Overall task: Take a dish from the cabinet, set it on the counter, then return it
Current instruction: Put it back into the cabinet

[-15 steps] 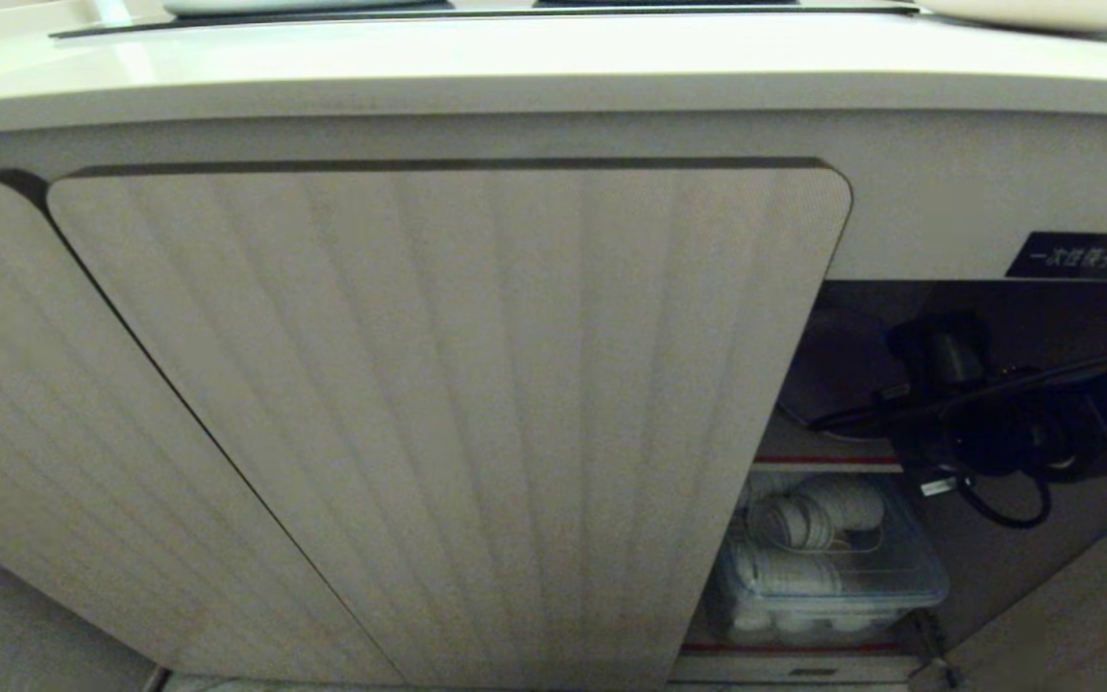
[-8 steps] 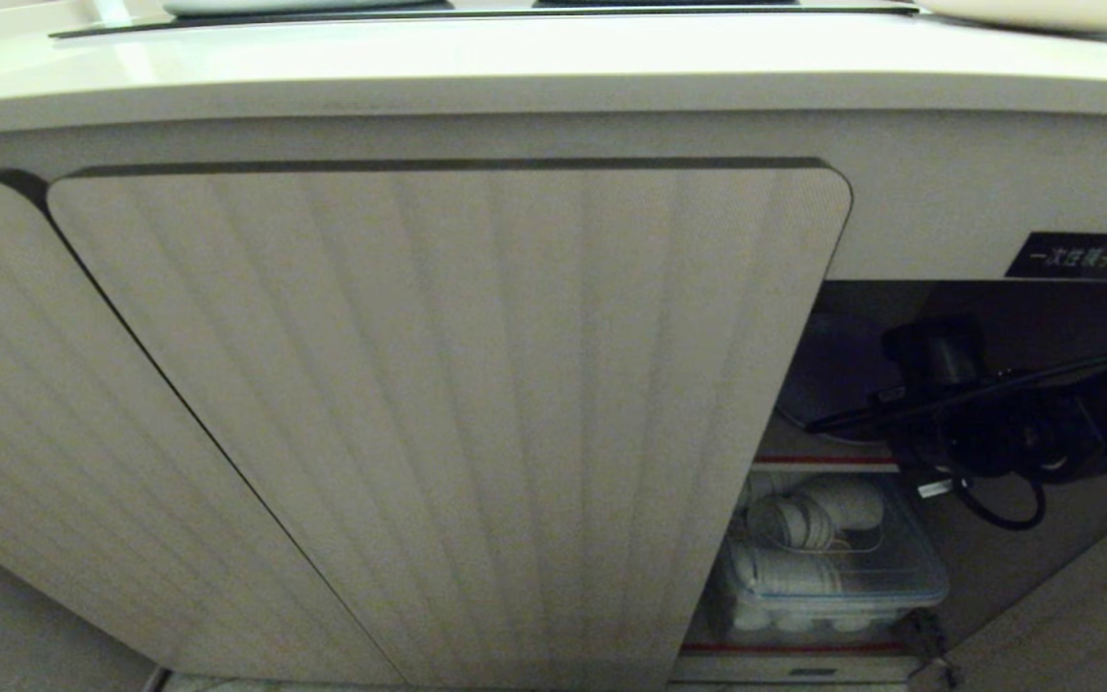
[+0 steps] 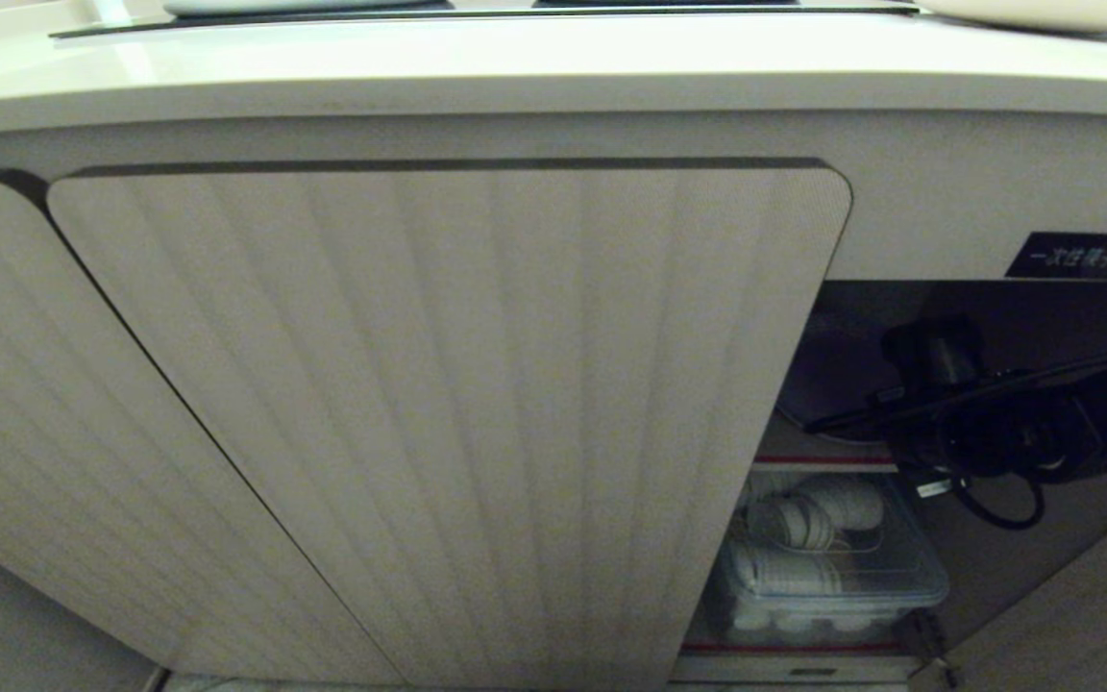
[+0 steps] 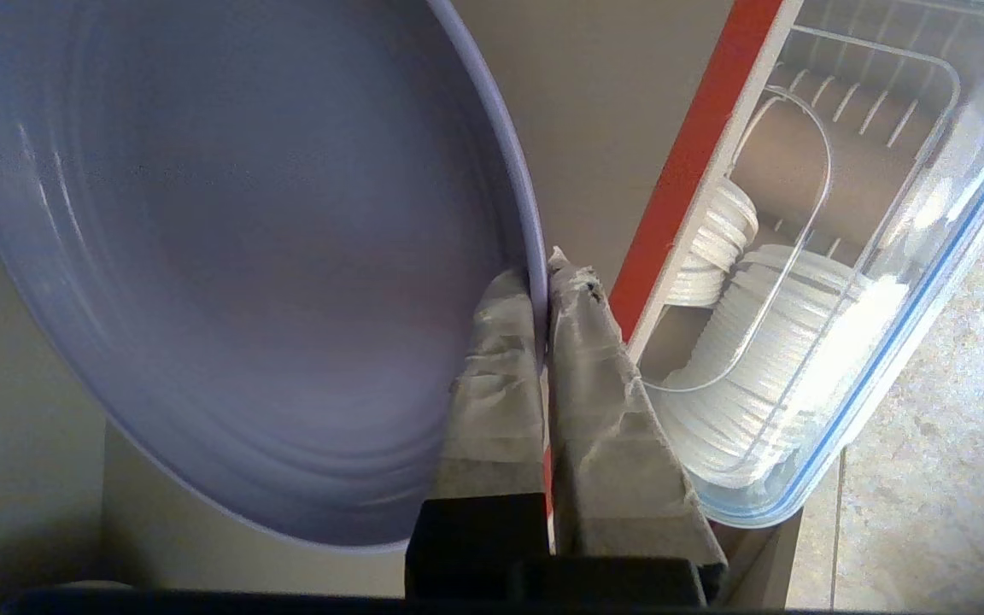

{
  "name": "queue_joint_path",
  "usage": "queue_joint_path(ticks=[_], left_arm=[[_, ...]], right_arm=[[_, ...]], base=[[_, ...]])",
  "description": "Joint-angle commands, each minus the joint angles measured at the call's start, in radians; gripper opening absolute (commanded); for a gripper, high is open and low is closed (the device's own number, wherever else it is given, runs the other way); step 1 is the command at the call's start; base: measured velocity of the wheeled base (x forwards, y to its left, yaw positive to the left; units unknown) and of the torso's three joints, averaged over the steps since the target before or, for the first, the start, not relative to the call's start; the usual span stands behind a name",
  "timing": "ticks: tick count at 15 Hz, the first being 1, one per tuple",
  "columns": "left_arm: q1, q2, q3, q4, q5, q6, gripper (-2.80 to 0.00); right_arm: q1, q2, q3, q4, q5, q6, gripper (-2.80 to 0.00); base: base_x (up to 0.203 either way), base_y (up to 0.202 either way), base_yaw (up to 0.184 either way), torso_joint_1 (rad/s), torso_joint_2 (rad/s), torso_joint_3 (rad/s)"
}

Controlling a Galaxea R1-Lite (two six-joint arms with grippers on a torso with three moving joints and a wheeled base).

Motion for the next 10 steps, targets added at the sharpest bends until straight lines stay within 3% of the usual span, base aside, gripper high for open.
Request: queue_joint_path(ticks=[1,4,5,10], left_arm=[[0.0,0.0,0.0,0.0,0.001,0.0,-2.8],[0.0,0.0,0.0,0.0,0.0,0.0,-2.8],[0.0,0.0,0.0,0.0,0.0,0.0,-2.8],[0.0,0.0,0.0,0.0,0.0,0.0,-2.8]], right_arm=[[0.0,0.0,0.0,-0.001,-0.002,0.008,-2.8],[0.0,-0.002,0.0,-0.001,0.001,0.007,-2.8],[0.0,-0.002,0.0,0.001,0.002,0.005,0.0],[0.002,-0.004,0.0,0.002,-0.002,0.004,0.0]], base=[[0.0,0.0,0.0,0.0,0.0,0.0],[0.0,0.0,0.0,0.0,0.0,0.0],[0.0,0.0,0.0,0.0,0.0,0.0],[0.0,0.0,0.0,0.0,0.0,0.0]])
